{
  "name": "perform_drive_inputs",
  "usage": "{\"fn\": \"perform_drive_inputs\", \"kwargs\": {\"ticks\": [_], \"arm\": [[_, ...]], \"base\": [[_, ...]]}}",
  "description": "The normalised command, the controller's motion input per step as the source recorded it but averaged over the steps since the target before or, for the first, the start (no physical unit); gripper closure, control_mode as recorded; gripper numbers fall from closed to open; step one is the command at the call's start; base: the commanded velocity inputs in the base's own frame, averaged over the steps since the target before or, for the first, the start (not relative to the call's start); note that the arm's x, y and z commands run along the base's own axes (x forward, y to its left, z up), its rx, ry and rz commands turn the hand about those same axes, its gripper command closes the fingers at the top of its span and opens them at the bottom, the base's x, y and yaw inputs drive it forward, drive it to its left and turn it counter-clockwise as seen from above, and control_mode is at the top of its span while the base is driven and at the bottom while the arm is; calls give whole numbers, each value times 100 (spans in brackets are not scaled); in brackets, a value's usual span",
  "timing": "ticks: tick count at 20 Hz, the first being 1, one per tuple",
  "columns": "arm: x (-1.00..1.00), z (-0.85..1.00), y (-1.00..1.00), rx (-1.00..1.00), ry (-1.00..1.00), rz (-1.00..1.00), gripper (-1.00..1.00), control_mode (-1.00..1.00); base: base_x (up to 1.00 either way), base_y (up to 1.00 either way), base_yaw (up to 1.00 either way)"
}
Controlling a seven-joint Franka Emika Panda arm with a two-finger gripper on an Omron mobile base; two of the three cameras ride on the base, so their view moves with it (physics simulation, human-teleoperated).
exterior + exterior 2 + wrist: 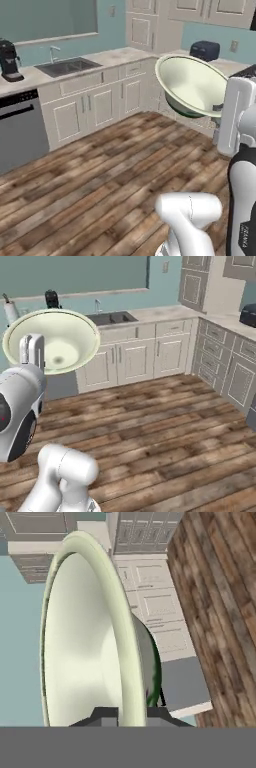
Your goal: Take the smaller bowl and place it next to the appetizer plate on the dining counter , and place the larger bowl next to the plate with cooked food.
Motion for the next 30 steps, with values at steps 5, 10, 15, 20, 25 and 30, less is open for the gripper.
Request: {"fn": "perform_drive_inputs", "kwargs": {"ticks": [5, 10, 15, 20, 25, 30], "arm": [[0, 0, 0, 0, 0, 0, 100, 100], [0, 0, 0, 0, 0, 0, 100, 100], [0, 0, 0, 0, 0, 0, 100, 100], [0, 0, 0, 0, 0, 0, 100, 100], [0, 0, 0, 0, 0, 0, 100, 100], [0, 0, 0, 0, 0, 0, 100, 100]], "base": [[-65, 81, -75], [-100, 100, -55], [-100, 100, -55], [-100, 100, -63], [-100, 100, -56], [-100, 100, -41]]}}
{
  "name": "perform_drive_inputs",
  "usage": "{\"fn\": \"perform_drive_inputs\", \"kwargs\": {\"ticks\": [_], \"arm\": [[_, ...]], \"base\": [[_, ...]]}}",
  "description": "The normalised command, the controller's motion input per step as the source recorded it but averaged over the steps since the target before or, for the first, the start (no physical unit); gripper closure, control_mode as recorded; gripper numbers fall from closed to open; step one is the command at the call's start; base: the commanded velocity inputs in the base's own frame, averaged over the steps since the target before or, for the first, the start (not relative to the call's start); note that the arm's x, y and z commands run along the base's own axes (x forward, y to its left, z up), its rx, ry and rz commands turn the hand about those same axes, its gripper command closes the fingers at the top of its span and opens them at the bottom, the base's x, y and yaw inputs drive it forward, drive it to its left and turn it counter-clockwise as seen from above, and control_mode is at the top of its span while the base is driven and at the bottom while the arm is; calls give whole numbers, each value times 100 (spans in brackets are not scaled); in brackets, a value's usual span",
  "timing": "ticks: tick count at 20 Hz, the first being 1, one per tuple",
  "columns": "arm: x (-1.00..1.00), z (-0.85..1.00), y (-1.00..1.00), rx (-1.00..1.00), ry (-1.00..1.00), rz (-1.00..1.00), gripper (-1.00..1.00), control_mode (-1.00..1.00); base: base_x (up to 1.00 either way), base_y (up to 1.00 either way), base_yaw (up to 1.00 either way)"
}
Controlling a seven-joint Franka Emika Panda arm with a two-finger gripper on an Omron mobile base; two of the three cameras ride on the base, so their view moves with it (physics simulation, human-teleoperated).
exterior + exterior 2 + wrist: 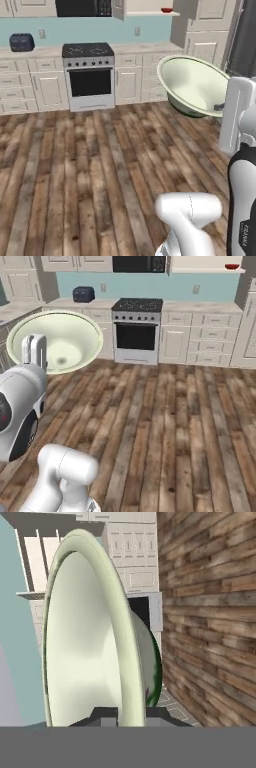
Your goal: Take the smaller bowl and place it next to the appetizer plate on the dining counter , and place the larger bowl next to the plate with cooked food.
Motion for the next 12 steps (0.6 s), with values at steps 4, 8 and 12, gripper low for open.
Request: {"fn": "perform_drive_inputs", "kwargs": {"ticks": [4, 8, 12], "arm": [[0, 0, 0, 0, 0, 0, 100, 100], [0, 0, 0, 0, 0, 0, 100, 100], [0, 0, 0, 0, 0, 0, 100, 100]], "base": [[-100, 100, -40], [-100, 100, -41], [-100, 100, -41]]}}
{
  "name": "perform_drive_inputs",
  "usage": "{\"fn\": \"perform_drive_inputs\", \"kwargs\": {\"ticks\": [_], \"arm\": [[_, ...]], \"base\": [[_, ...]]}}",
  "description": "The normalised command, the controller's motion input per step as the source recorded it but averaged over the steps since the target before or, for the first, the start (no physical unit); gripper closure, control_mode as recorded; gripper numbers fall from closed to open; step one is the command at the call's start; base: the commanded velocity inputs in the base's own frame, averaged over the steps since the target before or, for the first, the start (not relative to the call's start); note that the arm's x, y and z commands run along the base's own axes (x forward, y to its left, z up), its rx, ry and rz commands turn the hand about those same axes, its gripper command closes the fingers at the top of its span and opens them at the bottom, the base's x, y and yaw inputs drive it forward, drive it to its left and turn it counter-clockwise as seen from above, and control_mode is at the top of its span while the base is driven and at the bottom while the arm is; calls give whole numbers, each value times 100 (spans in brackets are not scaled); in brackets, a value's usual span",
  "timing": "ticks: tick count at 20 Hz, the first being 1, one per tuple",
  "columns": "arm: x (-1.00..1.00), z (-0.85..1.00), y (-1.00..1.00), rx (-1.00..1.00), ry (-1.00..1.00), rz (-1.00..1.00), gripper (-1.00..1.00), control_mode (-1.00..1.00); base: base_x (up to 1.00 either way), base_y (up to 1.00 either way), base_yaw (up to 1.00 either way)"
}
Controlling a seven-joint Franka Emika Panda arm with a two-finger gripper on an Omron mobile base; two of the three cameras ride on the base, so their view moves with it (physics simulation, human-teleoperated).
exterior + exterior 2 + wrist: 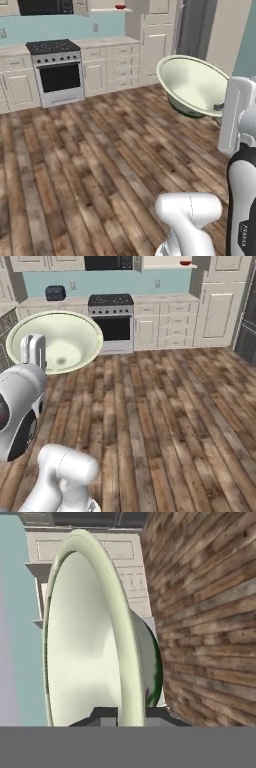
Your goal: Take the smaller bowl and place it next to the appetizer plate on the dining counter , and place the larger bowl next to the plate with cooked food.
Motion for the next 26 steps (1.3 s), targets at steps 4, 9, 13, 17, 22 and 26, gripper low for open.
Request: {"fn": "perform_drive_inputs", "kwargs": {"ticks": [4, 9, 13, 17, 22, 26], "arm": [[0, 0, 0, 0, 0, 0, 100, 100], [0, 0, 0, 0, 0, 0, 100, 100], [0, 0, 0, 0, 0, 0, 100, 100], [0, 0, 0, 0, 0, 0, 100, 100], [0, 0, 0, 0, 0, 0, 100, 100], [0, 0, 0, 0, 0, 0, 100, 100]], "base": [[-100, 100, -41], [-100, 100, -53], [-100, 100, -61], [-100, 38, -24], [-100, 1, -2], [-100, -6, 0]]}}
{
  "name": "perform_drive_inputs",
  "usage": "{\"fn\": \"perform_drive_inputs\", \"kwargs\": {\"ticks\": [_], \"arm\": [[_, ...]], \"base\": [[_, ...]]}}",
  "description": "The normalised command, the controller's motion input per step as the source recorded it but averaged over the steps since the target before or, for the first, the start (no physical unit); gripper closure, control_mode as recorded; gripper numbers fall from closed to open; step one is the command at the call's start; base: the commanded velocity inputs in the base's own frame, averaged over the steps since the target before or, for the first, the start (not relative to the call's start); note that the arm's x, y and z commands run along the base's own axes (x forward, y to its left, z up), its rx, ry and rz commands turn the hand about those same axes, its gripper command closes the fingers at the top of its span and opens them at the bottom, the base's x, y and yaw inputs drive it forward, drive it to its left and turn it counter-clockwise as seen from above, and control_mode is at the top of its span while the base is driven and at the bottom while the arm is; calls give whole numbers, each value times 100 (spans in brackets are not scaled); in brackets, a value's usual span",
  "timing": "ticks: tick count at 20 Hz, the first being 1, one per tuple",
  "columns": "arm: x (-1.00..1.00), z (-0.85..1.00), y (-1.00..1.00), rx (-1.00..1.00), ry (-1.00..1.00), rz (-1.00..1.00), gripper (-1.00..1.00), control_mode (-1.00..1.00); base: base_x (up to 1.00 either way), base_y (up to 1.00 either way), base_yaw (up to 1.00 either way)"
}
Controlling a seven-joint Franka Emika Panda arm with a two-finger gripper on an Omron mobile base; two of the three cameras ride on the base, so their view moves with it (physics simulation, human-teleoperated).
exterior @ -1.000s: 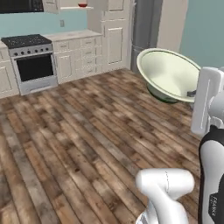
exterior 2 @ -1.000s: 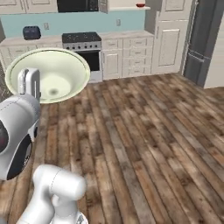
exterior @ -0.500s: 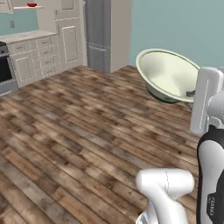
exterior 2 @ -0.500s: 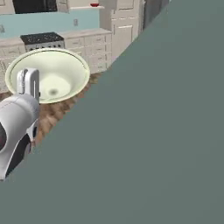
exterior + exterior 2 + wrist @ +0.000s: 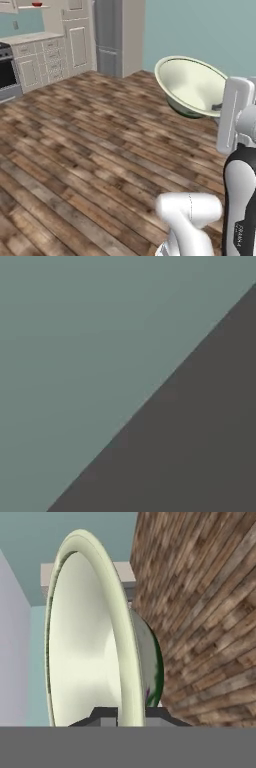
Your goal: Take the smaller bowl and place it next to the appetizer plate on the dining counter , and place the larger bowl next to the plate with cooked food.
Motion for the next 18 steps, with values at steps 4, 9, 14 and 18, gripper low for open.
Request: {"fn": "perform_drive_inputs", "kwargs": {"ticks": [4, 9, 14, 18], "arm": [[0, 0, 0, 0, 0, 0, 100, 100], [0, 0, 0, 0, 0, 0, 100, 100], [0, 0, 0, 0, 0, 0, 100, 100], [0, 0, 0, 0, 0, 0, 100, 100]], "base": [[-100, 53, -5], [-100, 100, -5], [-100, 100, -7], [-100, 100, -4]]}}
